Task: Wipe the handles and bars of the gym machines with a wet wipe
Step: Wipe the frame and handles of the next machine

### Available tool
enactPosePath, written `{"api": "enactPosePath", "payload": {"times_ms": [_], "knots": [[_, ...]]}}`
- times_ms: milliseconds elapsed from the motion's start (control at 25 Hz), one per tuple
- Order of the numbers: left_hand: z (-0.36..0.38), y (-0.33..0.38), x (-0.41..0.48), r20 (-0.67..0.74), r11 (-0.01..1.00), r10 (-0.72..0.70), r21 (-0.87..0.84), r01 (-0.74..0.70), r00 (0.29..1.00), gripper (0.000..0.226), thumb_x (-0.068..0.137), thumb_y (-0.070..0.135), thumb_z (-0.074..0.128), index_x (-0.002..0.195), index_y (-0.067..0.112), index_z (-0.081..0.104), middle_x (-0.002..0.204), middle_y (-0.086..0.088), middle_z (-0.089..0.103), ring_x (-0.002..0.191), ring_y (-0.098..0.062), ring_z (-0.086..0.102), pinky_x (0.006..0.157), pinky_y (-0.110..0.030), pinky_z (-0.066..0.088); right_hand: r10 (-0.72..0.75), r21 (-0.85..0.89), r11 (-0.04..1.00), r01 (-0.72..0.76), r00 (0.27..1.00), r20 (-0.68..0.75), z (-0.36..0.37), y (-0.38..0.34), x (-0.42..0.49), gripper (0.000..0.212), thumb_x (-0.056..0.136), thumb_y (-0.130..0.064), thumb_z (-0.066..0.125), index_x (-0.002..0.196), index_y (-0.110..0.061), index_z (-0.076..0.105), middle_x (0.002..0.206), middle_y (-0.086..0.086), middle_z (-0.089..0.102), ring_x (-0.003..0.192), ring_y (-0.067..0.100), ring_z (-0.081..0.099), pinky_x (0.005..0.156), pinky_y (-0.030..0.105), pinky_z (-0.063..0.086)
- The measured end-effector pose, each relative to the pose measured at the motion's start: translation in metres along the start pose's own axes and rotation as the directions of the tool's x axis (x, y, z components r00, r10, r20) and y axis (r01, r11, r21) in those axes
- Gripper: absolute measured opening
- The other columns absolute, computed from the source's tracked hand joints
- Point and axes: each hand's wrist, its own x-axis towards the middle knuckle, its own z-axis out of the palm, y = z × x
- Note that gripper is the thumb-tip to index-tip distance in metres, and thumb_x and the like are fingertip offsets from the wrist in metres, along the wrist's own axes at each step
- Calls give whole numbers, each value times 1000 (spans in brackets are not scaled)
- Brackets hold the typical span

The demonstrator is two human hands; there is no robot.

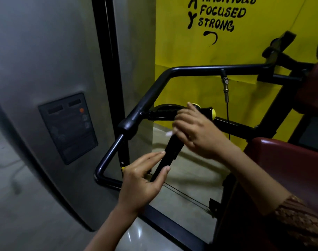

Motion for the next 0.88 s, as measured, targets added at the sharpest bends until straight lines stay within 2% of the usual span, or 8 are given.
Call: {"api": "enactPosePath", "payload": {"times_ms": [120, 240, 360, 440, 560, 680, 760, 880], "knots": [[4, -1, 4, -9, 1000, -7, 6, 7, 1000, 34, 76, 28, 66, 103, 9, 70, 104, 3, 69, 99, 2, 62, 87, -10, 46, -151, -13, 988, 151, 988, 27, -1, -5, -10, 37, 96, -31, 38, 99, -9, 67, 102, 8, 66, 105, 23, 59, 113, 39, 23], [6, 0, 5, -32, 1000, 0, 3, 0, 999, 32, 76, 28, 66, 101, 9, 71, 102, 3, 69, 98, 3, 63, 86, -11, 47, 70, 5, 998, -70, 991, -110, 3, 24, 0, 44, 99, -34, 30, 109, -8, 65, 117, 12, 63, 120, 25, 52, 112, 42, 26], [6, 0, 3, -45, 1000, 15, 12, -15, 999, 32, 76, 27, 67, 101, 8, 71, 101, 4, 69, 97, 2, 63, 85, -10, 47, 383, 366, 886, -284, 893, -235, 22, -1, -18, 46, 100, -30, 28, 132, -3, 47, 145, 10, 38, 141, 19, 23, 116, 31, 20], [6, -1, 4, -44, 999, 28, 32, -26, 999, 32, 76, 28, 66, 101, 8, 71, 101, 4, 69, 98, 3, 62, 85, -9, 46, 422, 497, 834, -242, 859, -290, 41, -38, -41, 42, 99, -20, 36, 135, 1, 38, 148, 12, 29, 142, 22, 18, 115, 33, 22], [6, 0, 4, -32, 998, 52, 49, -51, 998, 32, 77, 27, 66, 102, 8, 71, 102, 4, 68, 100, 3, 61, 86, -8, 44, 379, 530, 834, -153, 858, -348, 53, -52, -53, 43, 99, -19, 38, 135, 4, 36, 149, 13, 25, 141, 28, 20, 114, 38, 26], [6, -1, 4, -34, 993, 92, 79, -90, 995, 31, 78, 24, 65, 104, 7, 69, 105, 4, 66, 102, 2, 60, 89, -9, 44, 626, 712, 629, -313, 746, -225, 39, -33, -26, 44, 98, -22, 40, 138, -3, 36, 153, 6, 17, 142, 18, 18, 113, 29, 27], [7, -3, 2, -15, 983, 145, 118, -142, 989, 32, 80, 22, 63, 106, 5, 68, 109, 1, 65, 105, -1, 59, 93, -12, 44, 702, 769, 545, -335, 683, -200, 34, -34, -20, 44, 97, -19, 43, 138, -4, 37, 151, 3, 21, 141, 13, 19, 113, 27, 26], [4, -10, -4, 93, 939, 244, 227, -259, 965, 39, 87, 24, 56, 119, 3, 59, 123, -6, 60, 119, -10, 53, 105, -27, 39, 650, 713, 633, -301, 706, -279, 43, -61, -40, 44, 94, -18, 43, 135, 0, 40, 147, 10, 30, 139, 17, 25, 113, 33, 28]]}}
